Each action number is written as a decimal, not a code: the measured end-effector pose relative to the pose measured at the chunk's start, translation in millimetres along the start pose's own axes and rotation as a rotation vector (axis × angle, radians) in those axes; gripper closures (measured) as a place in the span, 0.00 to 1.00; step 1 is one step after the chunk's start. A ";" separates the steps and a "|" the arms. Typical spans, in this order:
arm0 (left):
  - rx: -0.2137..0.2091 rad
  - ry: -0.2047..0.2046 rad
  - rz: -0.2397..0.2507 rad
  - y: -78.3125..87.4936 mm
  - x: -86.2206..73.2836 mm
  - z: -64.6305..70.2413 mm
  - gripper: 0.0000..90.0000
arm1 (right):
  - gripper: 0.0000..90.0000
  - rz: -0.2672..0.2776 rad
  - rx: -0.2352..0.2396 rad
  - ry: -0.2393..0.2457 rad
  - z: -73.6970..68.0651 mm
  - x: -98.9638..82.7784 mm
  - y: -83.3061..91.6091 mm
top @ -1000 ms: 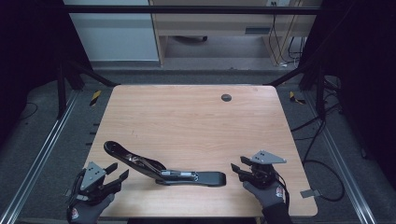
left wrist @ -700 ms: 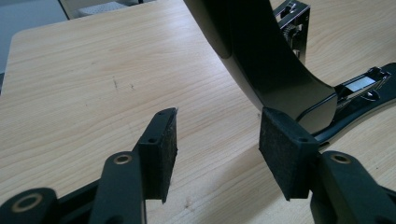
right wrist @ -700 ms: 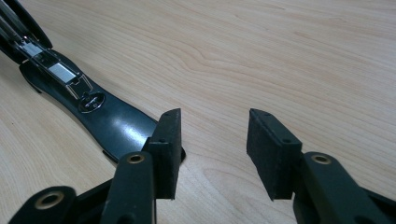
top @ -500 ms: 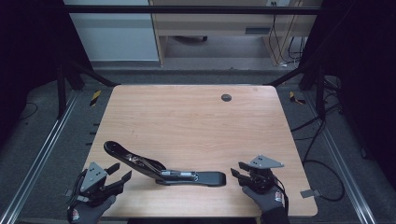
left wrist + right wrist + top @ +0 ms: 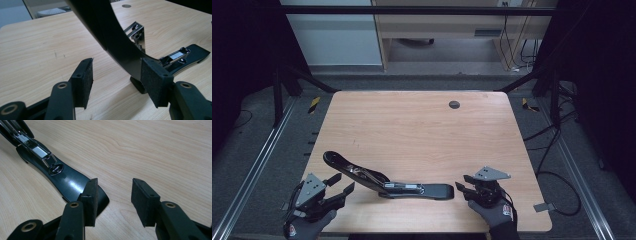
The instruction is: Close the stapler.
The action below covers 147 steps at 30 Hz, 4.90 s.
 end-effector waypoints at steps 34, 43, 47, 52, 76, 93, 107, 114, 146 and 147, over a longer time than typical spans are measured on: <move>0.032 0.065 0.062 -6.1 33.2 -15.9 0.48 | 0.85 -0.043 0.068 0.019 -22.9 0.9 -18.2; 0.031 0.076 0.069 -9.5 37.3 -15.0 0.55 | 0.96 -0.074 0.099 0.025 -31.0 0.3 -27.8; 0.025 0.084 0.061 -9.3 37.7 -15.5 0.57 | 0.98 -0.097 0.103 0.031 -33.5 -1.1 -34.1; 0.029 0.089 0.050 -9.2 38.6 -14.8 0.57 | 1.00 -0.120 0.104 0.032 -35.6 -2.9 -39.0; 0.020 0.102 0.046 -6.2 41.5 -10.8 0.60 | 1.00 -0.137 0.088 -0.022 -31.3 -4.9 -46.5; 0.005 0.075 0.054 -6.3 53.0 2.6 0.62 | 1.00 -0.136 0.084 -0.024 -31.4 -4.7 -47.0; 0.002 0.048 0.056 -7.9 59.7 11.7 0.63 | 1.00 -0.133 0.084 -0.025 -31.5 -4.4 -47.4; -0.002 0.040 0.064 -9.0 62.3 16.7 0.64 | 1.00 -0.133 0.083 -0.027 -31.6 -4.5 -47.4; -0.013 -0.017 0.073 -15.0 73.5 39.2 0.65 | 1.00 -0.128 0.093 -0.035 -31.3 -4.5 -47.8; -0.013 -0.022 0.073 -15.1 73.7 39.5 0.65 | 1.00 -0.126 0.095 -0.031 -31.0 -4.5 -47.9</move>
Point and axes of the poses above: each handheld gripper's, and its own axes: y roughly backward along the jaws, x roughly out of its top, z roughly to its right, the point moved 3 cm from there along -y, roughly forward along the jaws, and after that the axes turned 5 degrees about x, right-handed, at the moved point
